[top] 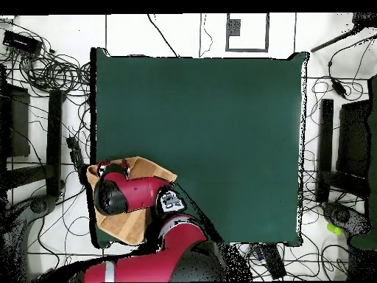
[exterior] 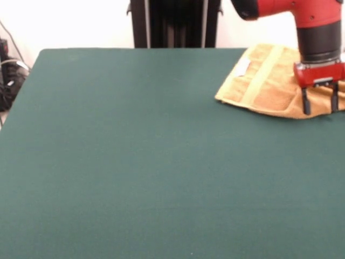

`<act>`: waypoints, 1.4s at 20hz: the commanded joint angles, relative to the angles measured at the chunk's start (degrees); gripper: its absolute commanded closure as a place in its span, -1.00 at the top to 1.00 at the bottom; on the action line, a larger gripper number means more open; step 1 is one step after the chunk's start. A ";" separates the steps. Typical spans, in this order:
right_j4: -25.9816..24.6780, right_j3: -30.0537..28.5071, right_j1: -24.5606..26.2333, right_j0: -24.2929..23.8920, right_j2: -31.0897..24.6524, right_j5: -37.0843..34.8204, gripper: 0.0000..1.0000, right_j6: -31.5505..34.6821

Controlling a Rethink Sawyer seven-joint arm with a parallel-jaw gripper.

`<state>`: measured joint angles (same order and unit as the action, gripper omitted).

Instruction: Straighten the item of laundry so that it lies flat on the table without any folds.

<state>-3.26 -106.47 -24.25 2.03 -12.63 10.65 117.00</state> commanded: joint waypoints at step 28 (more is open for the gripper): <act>-2.00 -0.26 5.22 3.10 -3.96 5.48 1.00 7.93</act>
<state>-4.38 -106.13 -21.86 4.22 -12.29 19.11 117.00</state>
